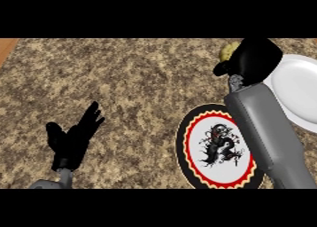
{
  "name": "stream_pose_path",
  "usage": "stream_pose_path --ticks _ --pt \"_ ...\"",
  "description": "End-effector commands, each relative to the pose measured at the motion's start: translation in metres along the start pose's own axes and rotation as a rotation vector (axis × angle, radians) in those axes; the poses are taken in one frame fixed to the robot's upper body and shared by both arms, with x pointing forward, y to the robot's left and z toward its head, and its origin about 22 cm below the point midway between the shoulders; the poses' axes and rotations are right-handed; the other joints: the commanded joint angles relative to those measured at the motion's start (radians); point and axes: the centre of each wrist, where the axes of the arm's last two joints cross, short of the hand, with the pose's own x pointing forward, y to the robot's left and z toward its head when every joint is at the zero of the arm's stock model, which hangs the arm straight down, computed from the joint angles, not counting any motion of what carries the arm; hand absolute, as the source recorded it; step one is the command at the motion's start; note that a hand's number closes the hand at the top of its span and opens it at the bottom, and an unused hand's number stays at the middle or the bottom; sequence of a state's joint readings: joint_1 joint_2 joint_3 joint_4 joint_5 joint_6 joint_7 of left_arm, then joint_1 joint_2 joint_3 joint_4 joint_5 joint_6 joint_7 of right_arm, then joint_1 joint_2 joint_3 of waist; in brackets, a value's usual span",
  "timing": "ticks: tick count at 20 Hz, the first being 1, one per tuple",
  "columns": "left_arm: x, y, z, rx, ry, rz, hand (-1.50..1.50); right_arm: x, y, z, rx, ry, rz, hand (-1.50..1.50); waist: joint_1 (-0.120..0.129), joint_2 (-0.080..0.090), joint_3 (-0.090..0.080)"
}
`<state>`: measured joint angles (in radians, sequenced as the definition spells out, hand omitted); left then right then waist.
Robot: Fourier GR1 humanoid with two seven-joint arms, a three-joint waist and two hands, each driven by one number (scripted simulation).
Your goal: Pick the squash from the plate and place it in the plate
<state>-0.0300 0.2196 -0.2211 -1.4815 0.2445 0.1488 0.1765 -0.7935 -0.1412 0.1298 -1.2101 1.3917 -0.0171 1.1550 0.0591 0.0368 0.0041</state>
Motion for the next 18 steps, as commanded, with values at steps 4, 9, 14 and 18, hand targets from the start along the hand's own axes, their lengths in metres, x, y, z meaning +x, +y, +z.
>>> stream_pose_path --ticks 4,9,14,18 --pt "-0.002 -0.007 -0.002 -0.018 0.034 0.0 0.0 0.002 -0.027 -0.042 -0.275 0.382 -0.264 1.5 0.021 0.005 -0.002" --pt "-0.01 -0.005 -0.003 -0.009 0.065 -0.014 0.0 -0.013 -0.018 -0.055 -0.387 0.452 -0.343 1.5 0.012 0.01 -0.001" --pt "-0.011 -0.007 0.001 0.002 0.056 -0.013 0.0 -0.042 -0.002 -0.072 -0.516 0.493 -0.355 1.5 0.0 -0.002 -0.001" --pt "-0.01 -0.009 0.002 0.006 0.064 -0.011 0.0 -0.072 0.025 -0.079 -0.563 0.538 -0.309 1.5 -0.009 -0.007 0.0"
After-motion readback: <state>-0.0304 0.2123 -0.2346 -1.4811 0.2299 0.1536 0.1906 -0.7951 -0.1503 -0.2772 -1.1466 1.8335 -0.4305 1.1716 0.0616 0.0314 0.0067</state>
